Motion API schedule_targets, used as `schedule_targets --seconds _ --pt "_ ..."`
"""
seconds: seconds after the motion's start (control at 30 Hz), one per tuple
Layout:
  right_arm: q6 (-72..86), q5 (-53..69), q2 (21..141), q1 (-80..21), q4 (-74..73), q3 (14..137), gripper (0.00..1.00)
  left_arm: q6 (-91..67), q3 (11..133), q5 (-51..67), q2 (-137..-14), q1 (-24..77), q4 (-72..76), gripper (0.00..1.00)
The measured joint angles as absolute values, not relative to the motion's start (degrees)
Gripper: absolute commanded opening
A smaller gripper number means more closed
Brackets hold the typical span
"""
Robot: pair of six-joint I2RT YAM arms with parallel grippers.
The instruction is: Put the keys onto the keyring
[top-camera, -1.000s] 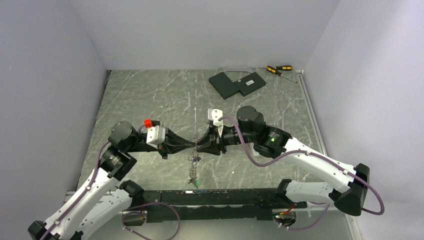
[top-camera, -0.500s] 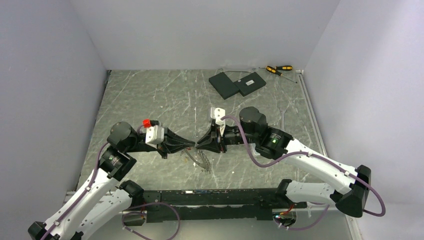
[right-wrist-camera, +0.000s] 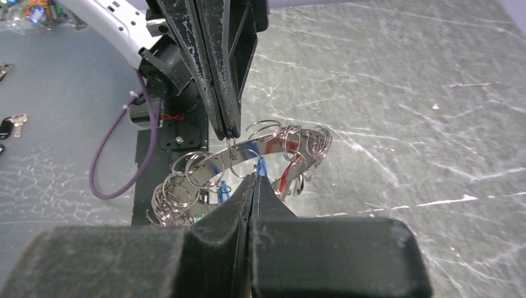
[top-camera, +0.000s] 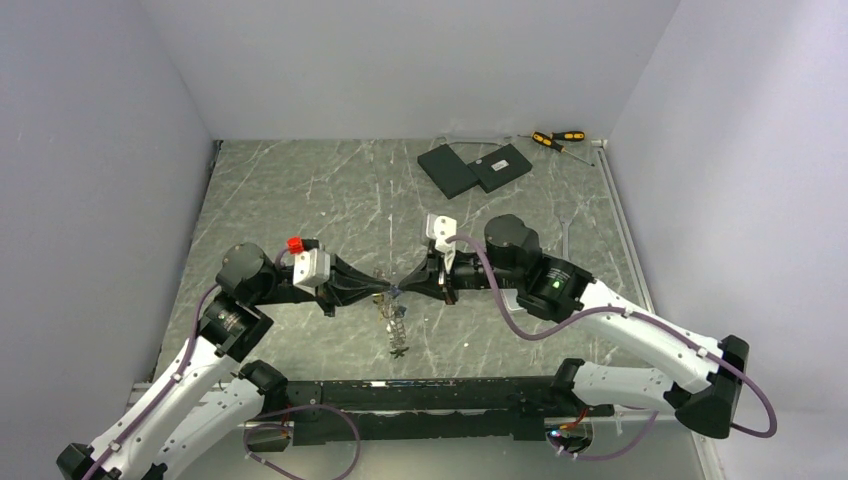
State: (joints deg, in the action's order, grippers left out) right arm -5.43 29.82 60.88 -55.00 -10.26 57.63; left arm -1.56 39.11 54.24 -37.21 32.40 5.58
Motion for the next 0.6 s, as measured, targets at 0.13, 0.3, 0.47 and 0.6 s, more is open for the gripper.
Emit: schedule_targets --seconds 0.13,0.3,0.47,0.6 --pt "-7.20 27.49 59.11 -55.00 -12.60 59.20 0.00 -1.48 39.11 54.02 -37.21 32.36 5.10 0.00" --pt "-8.56 26.30 58.00 -55.00 -13.74 60.69 0.00 -1.23 39.11 53.67 -37.28 32.36 5.13 0.00" --pt "-8.95 25.56 58.02 -55.00 -14.17 60.71 0.00 -1.28 39.11 53.65 -37.39 32.36 5.13 0.00" --pt "-9.02 25.41 58.02 -55.00 -14.17 60.71 0.24 -1.28 39.11 53.67 -37.67 32.36 5.15 0.00"
